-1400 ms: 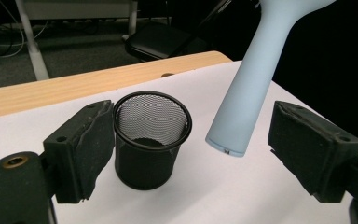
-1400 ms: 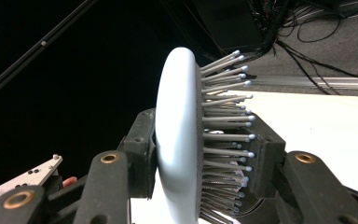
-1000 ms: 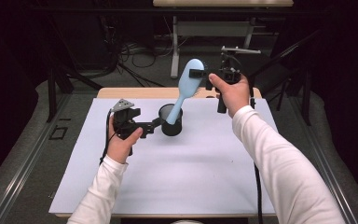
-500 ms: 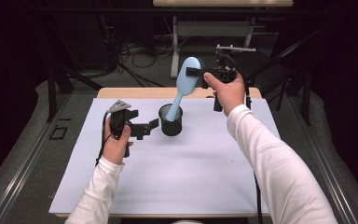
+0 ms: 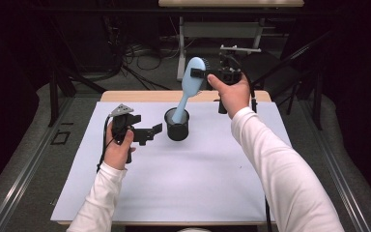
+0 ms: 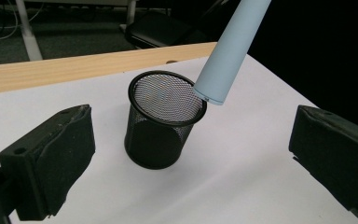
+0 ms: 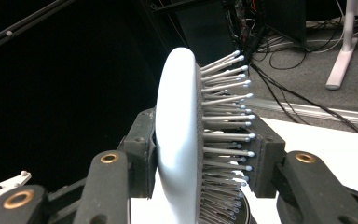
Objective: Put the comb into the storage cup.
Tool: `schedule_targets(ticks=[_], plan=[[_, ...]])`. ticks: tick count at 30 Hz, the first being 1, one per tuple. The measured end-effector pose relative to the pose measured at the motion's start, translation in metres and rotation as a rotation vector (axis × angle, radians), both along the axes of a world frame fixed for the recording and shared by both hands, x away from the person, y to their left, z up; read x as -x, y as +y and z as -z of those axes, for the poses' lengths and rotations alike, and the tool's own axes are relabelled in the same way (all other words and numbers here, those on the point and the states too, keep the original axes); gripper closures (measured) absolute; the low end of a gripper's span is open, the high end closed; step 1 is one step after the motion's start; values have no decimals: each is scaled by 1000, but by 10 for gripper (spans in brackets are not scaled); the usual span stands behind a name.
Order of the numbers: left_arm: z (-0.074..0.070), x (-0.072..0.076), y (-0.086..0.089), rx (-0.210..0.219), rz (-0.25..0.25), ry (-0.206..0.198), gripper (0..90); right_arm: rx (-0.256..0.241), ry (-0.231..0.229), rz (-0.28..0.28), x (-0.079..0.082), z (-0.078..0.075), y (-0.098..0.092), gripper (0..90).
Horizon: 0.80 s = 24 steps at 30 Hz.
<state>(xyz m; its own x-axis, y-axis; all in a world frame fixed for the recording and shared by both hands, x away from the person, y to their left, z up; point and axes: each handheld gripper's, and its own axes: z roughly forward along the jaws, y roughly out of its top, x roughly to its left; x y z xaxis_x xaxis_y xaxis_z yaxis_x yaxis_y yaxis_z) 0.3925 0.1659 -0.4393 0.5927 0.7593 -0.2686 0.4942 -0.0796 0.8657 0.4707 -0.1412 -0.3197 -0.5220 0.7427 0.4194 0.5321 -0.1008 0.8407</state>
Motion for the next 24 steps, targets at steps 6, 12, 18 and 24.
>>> schedule_targets(ticks=[6, 12, 18, 24], plan=[[0, 0, 2, 11, -6, 3, 6, 21, -31, 5, -1, 0, 6, 524], [-1, 0, 3, 17, -1, 6, 6, 43, -53, 14, -3, 0, 12, 524], [-1, 0, 3, 17, 1, 7, 6, 64, -68, 19, -5, 1, 17, 525], [-1, 0, 4, 19, -1, 7, 6, 89, -85, 24, -6, 4, 21, 525]])
